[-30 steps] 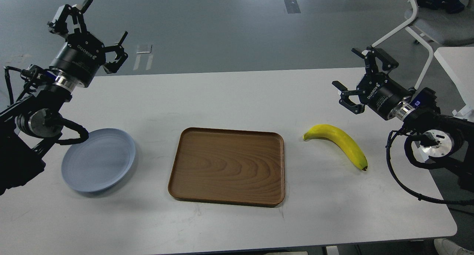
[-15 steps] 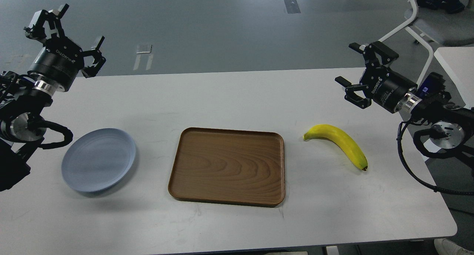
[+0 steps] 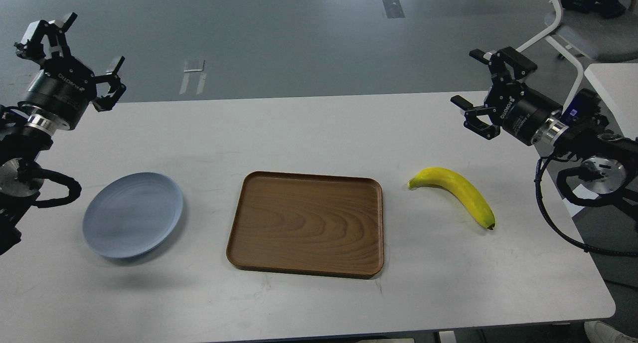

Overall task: Place banana on plate with both arms
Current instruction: 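Lower the left gripper toward the edge of the blue plate, then grasp the rim of the light blue plate with the left gripper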

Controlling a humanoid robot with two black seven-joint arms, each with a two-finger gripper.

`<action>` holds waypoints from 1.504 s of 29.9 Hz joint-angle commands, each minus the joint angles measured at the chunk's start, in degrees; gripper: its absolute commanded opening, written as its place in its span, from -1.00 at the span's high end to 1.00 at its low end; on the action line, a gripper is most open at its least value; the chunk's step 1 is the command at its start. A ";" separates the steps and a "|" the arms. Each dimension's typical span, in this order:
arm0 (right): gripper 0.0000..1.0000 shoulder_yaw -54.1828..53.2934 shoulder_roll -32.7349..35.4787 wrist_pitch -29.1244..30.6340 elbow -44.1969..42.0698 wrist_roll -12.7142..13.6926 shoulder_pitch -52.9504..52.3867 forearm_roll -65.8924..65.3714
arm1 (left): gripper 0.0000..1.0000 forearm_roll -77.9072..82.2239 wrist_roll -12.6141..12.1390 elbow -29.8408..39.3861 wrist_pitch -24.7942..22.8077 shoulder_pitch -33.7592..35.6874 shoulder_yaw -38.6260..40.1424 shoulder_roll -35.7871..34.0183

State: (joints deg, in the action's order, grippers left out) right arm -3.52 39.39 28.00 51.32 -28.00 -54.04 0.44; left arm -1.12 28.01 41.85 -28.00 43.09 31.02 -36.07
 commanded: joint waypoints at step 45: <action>-1.00 0.09 -0.01 0.00 -0.17 0.00 2.63 0.00 | -1.00 95.34 -0.01 2.19 14.82 -3.36 -19.42 -18.95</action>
State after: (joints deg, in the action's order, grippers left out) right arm -3.43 39.30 28.00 51.16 -28.00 -51.58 0.44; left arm 94.50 27.99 47.72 -13.58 40.81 12.28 -56.75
